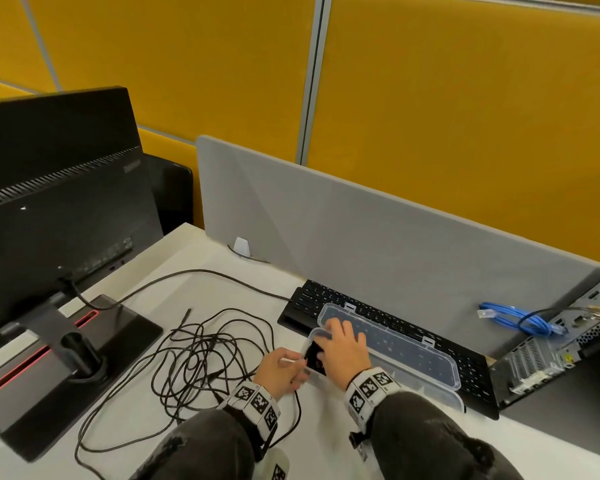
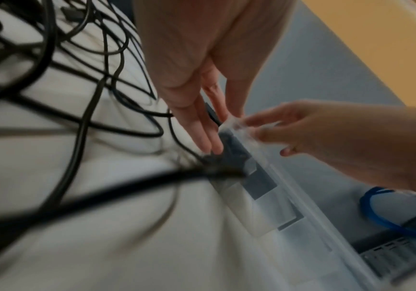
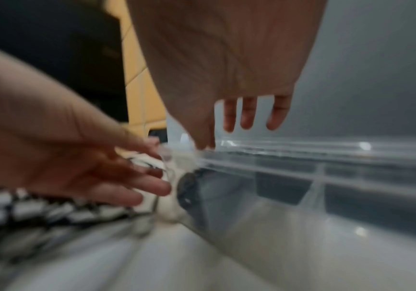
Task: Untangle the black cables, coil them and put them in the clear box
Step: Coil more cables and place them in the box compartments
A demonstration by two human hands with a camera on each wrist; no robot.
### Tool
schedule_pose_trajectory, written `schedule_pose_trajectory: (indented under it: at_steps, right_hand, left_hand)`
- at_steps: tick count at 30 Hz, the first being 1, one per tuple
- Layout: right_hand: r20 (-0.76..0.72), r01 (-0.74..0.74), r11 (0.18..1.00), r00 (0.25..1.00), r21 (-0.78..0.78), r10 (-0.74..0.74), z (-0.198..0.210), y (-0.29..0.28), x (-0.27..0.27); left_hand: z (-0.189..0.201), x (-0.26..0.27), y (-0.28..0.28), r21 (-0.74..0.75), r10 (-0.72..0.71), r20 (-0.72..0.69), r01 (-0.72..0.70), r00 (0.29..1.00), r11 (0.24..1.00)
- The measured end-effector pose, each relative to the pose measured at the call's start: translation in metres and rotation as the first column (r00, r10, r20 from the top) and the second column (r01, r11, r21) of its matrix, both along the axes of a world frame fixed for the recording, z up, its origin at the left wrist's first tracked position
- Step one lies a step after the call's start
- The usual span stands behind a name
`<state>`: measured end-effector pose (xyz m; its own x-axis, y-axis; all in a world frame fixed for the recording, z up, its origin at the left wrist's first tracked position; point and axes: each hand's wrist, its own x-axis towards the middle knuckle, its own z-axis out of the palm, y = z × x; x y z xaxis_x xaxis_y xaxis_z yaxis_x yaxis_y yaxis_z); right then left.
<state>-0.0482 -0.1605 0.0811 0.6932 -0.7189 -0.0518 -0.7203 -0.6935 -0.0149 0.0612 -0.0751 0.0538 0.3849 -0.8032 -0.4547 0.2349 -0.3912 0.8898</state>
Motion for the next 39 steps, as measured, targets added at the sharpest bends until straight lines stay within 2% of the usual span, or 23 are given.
schedule_pose_trajectory:
  at_steps: [1,2,3,4,5,8,9,11,13,15,17,18,20,22,23,24,26,29,31,33,35,37,39]
  right_hand:
    - [0.214,0.059,0.998,0.975,0.029,-0.064,0.007,0.005,-0.003]
    - [0.426,0.112,0.988,0.893,0.108,-0.148,0.018,0.014,-0.006]
    - [0.585,0.114,0.967,0.778,0.227,-0.229,0.023,0.022,-0.011]
    - [0.644,0.073,0.919,0.692,0.386,-0.326,0.031,0.034,-0.015]
    - [0.614,0.026,0.848,0.678,0.529,-0.404,0.035,0.047,-0.018]
    - [0.225,0.096,0.614,0.877,0.784,-0.424,0.028,0.075,-0.016]
    - [0.094,0.155,0.518,0.902,0.841,-0.421,0.019,0.079,-0.015]
    - [-0.055,0.238,0.303,0.860,0.923,-0.508,0.009,0.087,-0.011]
    - [-0.037,0.164,0.141,0.771,0.976,-0.636,0.008,0.092,-0.009]
    - [0.052,0.040,0.111,0.695,0.993,-0.717,0.018,0.094,-0.011]
    - [0.162,-0.167,0.069,0.653,0.984,-0.740,0.048,0.096,-0.014]
    - [0.222,-0.287,0.039,0.639,0.957,-0.736,0.068,0.098,-0.015]
    - [0.338,-0.430,0.050,0.627,0.902,-0.702,0.110,0.101,-0.022]
    - [0.456,-0.438,0.203,0.613,0.876,-0.645,0.147,0.102,-0.035]
    - [0.512,-0.411,0.312,0.599,0.856,-0.616,0.165,0.101,-0.044]
    - [0.561,-0.363,0.429,0.572,0.827,-0.598,0.180,0.098,-0.054]
    - [0.646,-0.226,0.624,0.460,0.748,-0.609,0.204,0.088,-0.082]
    - [0.762,0.097,0.796,0.242,0.597,-0.601,0.219,0.064,-0.131]
    - [0.833,0.330,0.822,0.150,0.465,-0.532,0.217,0.045,-0.167]
    - [0.879,0.514,0.787,0.124,0.340,-0.461,0.212,0.031,-0.203]
    - [0.850,0.682,0.694,0.205,0.232,-0.486,0.203,0.025,-0.233]
    - [0.710,0.829,0.555,0.346,0.076,-0.614,0.192,0.030,-0.249]
    - [0.538,0.849,0.517,0.489,-0.112,-0.687,0.180,0.038,-0.244]
  left_hand:
    - [0.005,0.004,0.001,0.002,0.000,-0.018,0.000,1.000,1.000]
    - [0.010,0.010,0.003,-0.006,0.015,-0.042,-0.016,0.999,1.000]
    - [0.017,0.016,0.006,-0.020,0.041,-0.063,-0.042,0.997,0.999]
    - [0.023,0.024,0.011,-0.044,0.073,-0.083,-0.076,0.994,0.996]
    - [0.029,0.032,0.016,-0.068,0.101,-0.088,-0.107,0.991,0.992]
    - [0.040,0.048,0.036,-0.107,0.083,0.050,-0.078,0.995,0.991]
    - [0.041,0.051,0.042,-0.113,0.038,0.124,-0.024,0.992,0.993]
    - [0.041,0.052,0.057,-0.108,-0.106,0.295,0.144,0.949,0.984]
    - [0.046,0.048,0.070,-0.071,-0.293,0.478,0.368,0.828,0.927]
    - [0.055,0.039,0.078,0.045,-0.461,0.636,0.567,0.618,0.823]
    - [0.067,0.028,0.081,0.156,-0.498,0.769,0.637,0.401,0.755]
    - [0.075,0.022,0.079,0.159,-0.462,0.821,0.641,0.337,0.751]
    - [0.089,0.013,0.075,0.014,-0.286,0.889,0.604,0.357,0.797]
    - [0.101,0.011,0.071,-0.160,-0.117,0.890,0.543,0.440,0.824]
    - [0.104,0.013,0.070,-0.185,-0.107,0.877,0.534,0.469,0.825]
    - [0.106,0.016,0.070,-0.159,-0.148,0.867,0.546,0.476,0.822]
    - [0.108,0.025,0.072,0.032,-0.341,0.849,0.605,0.404,0.795]
    - [0.099,0.048,0.078,0.247,-0.527,0.791,0.625,0.311,0.740]
    - [0.092,0.065,0.079,0.304,-0.580,0.756,0.620,0.305,0.723]
    - [0.089,0.080,0.080,0.331,-0.609,0.727,0.615,0.318,0.716]
    - [0.096,0.091,0.079,0.328,-0.591,0.728,0.582,0.346,0.744]
    - [0.108,0.095,0.076,0.265,-0.523,0.755,0.545,0.396,0.795]
    - [0.126,0.085,0.073,0.178,-0.457,0.779,0.546,0.430,0.819]
